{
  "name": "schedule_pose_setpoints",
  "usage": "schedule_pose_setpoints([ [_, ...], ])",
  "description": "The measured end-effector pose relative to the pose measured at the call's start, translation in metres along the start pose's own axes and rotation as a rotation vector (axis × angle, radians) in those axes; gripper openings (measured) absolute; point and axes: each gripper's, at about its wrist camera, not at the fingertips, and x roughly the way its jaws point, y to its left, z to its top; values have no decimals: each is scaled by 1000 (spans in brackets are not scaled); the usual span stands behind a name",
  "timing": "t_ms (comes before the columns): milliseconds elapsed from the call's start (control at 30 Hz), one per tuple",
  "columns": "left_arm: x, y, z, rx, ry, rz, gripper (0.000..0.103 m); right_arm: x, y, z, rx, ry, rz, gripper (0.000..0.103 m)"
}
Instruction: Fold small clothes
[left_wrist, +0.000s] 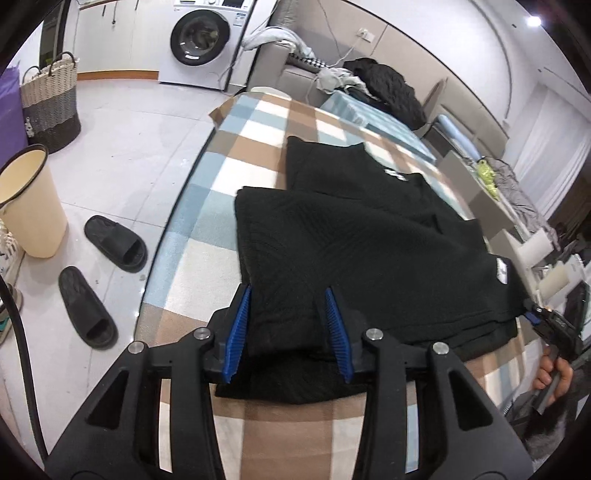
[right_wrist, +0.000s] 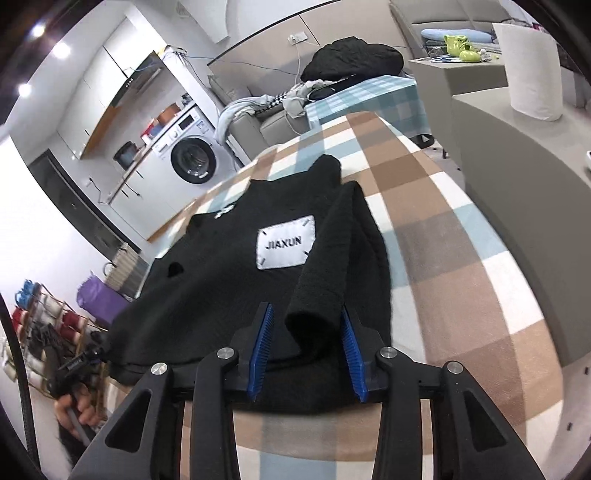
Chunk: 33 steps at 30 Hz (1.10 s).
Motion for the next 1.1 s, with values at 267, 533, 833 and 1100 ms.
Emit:
schedule_pose_setpoints([
  [267,3,-8,-7,6,22,2,36,10,7,-3,1,19,16,41],
  [533,10,3,-4,-54,15,30,30,18,9,-5,32,32,31,41],
  [833,-2,-3,23,-69,-90,8,7,10,6,6,128,-63,50,6],
  [1100,-14,-25,86,-8,-186,-4,6,-11,18,59,184,-191,103,6],
])
